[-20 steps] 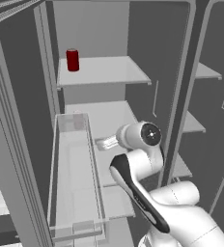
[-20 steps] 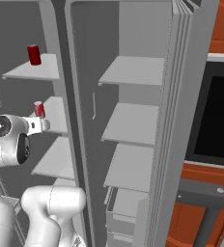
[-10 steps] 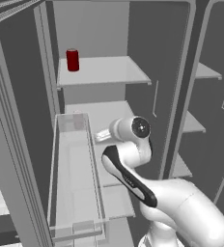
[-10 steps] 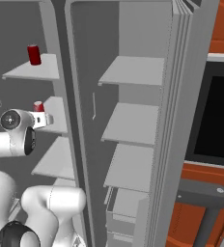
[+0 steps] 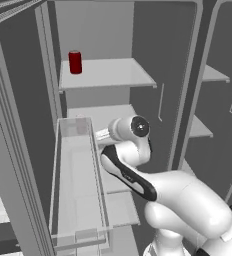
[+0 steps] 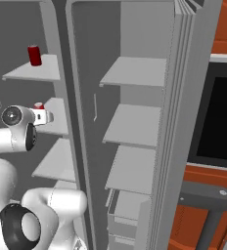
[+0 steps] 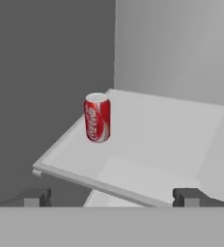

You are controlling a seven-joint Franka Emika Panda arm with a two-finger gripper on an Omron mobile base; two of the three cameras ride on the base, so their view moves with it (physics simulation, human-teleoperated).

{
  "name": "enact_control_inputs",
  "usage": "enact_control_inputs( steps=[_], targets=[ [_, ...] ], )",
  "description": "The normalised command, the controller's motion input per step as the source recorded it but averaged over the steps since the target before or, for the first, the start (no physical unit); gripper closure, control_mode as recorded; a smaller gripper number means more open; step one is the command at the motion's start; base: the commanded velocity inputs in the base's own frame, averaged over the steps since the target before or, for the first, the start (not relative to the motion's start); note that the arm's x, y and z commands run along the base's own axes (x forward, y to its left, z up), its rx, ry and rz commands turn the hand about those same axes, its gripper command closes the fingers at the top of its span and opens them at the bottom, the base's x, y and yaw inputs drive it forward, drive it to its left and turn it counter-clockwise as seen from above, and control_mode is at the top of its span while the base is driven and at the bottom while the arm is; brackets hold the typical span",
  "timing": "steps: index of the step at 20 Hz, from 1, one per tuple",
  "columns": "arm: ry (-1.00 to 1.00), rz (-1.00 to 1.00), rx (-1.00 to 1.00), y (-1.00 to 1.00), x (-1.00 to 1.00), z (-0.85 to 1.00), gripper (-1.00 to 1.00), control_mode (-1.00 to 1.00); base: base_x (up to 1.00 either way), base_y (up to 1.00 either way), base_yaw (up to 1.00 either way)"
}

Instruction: Open the fridge, grab two sodas, and place both sodas inside the bowl with ice on the dining counter.

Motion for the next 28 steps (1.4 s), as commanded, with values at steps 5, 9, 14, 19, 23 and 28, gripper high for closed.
enact_control_inputs(
  steps=[5, 9, 14, 19, 23, 28],
  targets=[
    [0.0, 0.0, 0.0, 0.21, 0.36, 0.03, -1.0, -1.0, 0.0, 0.0, 0.0],
    [0.03, 0.0, 0.0, 0.15, 0.43, 0.0, -1.0, -1.0, 0.0, 0.0, 0.0],
    [0.04, 0.0, 0.0, 0.2, 0.36, 0.0, -1.0, -1.0, 0.0, 0.0, 0.0],
    [0.0, 0.0, 0.0, 0.23, 0.29, 0.0, -1.0, -1.0, 0.0, 0.0, 0.0],
    [0.0, 0.0, 0.0, 0.14, 0.25, 0.0, -1.0, -1.0, 0.0, 0.0, 0.0],
    [0.0, 0.0, 0.0, 0.14, 0.34, 0.0, -1.0, -1.0, 0.0, 0.0, 0.0]
  ],
)
